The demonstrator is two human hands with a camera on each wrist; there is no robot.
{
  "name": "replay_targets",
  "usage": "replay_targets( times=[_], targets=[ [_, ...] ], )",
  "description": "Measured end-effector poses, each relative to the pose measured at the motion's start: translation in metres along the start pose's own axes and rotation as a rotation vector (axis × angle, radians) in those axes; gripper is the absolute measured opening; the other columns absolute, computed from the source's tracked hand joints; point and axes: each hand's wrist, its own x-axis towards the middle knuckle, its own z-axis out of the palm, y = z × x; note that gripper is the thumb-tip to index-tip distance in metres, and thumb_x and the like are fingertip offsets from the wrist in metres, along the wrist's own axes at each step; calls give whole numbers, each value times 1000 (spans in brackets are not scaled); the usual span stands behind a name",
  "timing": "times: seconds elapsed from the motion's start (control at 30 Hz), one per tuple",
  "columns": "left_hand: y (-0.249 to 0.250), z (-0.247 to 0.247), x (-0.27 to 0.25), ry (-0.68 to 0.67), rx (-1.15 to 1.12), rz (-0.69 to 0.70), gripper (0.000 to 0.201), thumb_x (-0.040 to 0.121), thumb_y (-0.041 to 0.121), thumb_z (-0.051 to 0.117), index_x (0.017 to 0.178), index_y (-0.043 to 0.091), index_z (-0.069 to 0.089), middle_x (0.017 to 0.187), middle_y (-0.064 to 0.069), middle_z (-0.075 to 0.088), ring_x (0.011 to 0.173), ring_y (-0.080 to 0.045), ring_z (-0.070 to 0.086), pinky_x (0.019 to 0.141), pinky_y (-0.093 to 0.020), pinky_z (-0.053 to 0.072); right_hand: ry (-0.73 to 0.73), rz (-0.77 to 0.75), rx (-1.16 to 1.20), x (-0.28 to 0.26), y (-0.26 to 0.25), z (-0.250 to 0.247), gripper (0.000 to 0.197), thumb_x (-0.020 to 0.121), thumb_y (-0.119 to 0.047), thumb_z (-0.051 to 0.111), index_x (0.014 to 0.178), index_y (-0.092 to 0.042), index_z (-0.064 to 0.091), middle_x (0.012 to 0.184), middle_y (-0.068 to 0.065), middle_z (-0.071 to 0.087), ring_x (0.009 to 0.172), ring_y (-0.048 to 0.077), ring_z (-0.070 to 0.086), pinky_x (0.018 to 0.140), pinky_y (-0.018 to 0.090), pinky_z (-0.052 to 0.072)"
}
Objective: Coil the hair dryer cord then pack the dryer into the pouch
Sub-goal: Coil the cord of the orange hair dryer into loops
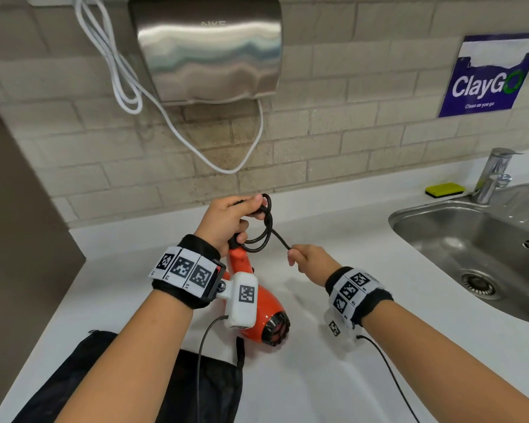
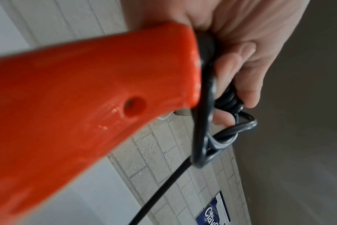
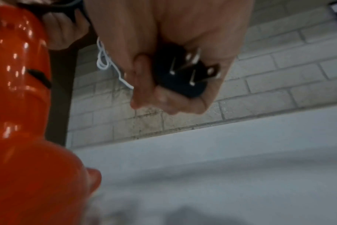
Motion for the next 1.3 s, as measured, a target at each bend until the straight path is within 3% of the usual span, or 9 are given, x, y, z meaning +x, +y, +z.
replay_targets(
  times=[0.1,0.2,0.3,0.4,0.6,0.67,0.97,1.1,1.3],
  targets=[
    [0,3,0,20,-33,13,9,87,16,58,81,15,64,73,-10,61,31,-4,24,31,-14,26,-49,52,80,-1,-10,-1,24,96,-22,35,90,-14,57,74,3,51,55,14,44,47,20,36],
    [-1,5,0,24,-45,42,8,86,12,59,83,16,66,72,-9,62,30,-4,25,32,-14,26,141,-117,23,-2,-21,-9,28,96,-10,35,117,-13,53,94,10,55,70,18,49,60,18,40],
    [-2,8,0,32,-21,71,8,85,12,60,84,17,67,70,-8,63,31,-4,26,32,-15,27,379,-348,181,-6,-46,-19,29,96,-5,34,117,-9,54,93,4,54,79,12,52,73,13,40],
    [-2,12,1,40,8,90,7,85,13,61,87,17,67,71,-9,62,31,-4,28,32,-16,27,454,-440,397,-10,-73,-30,27,96,-7,36,112,-8,58,84,-5,56,69,-5,54,66,5,42],
    [-4,15,2,17,17,102,7,87,14,60,87,15,67,61,-1,62,32,-4,28,33,-14,27,319,-457,574,-8,-85,-38,23,86,0,56,73,-19,53,74,-4,60,67,-1,58,68,16,47],
    [-4,15,3,-1,17,93,7,87,14,60,87,14,67,57,2,57,33,-4,29,33,-14,27,254,-480,596,-6,-81,-36,30,80,3,63,68,-19,47,77,3,58,74,13,57,74,25,49],
    [-2,8,2,-70,43,75,6,84,10,62,86,14,67,55,1,47,34,-2,30,32,-14,26,12,-425,511,-3,-75,-29,19,89,-4,52,95,-19,42,90,6,59,77,17,59,82,30,48],
    [-2,8,4,12,23,90,4,81,11,66,81,15,67,55,-1,47,33,-3,31,31,-14,26,41,-417,246,-6,-81,-27,17,96,-15,40,98,-6,54,78,10,56,66,20,53,64,23,46],
    [-1,3,2,42,-27,80,6,82,8,64,78,13,66,46,8,58,31,-2,29,31,-14,24,-21,-350,280,-4,-74,-30,28,98,-16,37,92,-5,62,90,12,63,86,12,54,85,25,39]
  ],
)
